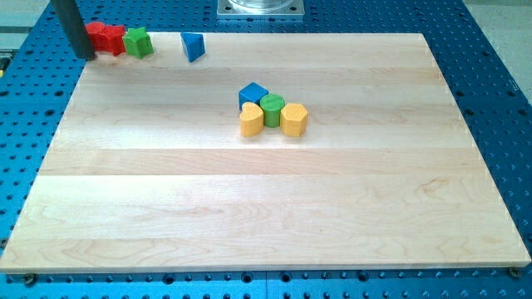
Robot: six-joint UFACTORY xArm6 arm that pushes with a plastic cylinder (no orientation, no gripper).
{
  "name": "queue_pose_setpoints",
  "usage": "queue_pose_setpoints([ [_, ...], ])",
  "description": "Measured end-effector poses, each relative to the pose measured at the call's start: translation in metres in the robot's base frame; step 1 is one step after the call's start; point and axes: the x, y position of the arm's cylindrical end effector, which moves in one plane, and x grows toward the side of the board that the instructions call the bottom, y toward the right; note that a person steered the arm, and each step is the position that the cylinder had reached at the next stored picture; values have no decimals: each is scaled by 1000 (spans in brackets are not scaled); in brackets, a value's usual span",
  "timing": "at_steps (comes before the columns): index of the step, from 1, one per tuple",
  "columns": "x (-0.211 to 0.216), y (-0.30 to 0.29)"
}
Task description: Move the green star to the left
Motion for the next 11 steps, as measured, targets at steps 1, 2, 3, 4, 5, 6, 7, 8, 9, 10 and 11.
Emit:
queue_pose_setpoints([
  [1, -1, 0],
  [2, 19, 25],
  [3, 66, 69],
  [4, 31, 127],
  [5, -13, 133],
  [6, -22, 133],
  [7, -48, 130],
  [8, -48, 126],
  [9, -49, 102],
  [10, -50, 91],
  [11, -49, 81],
])
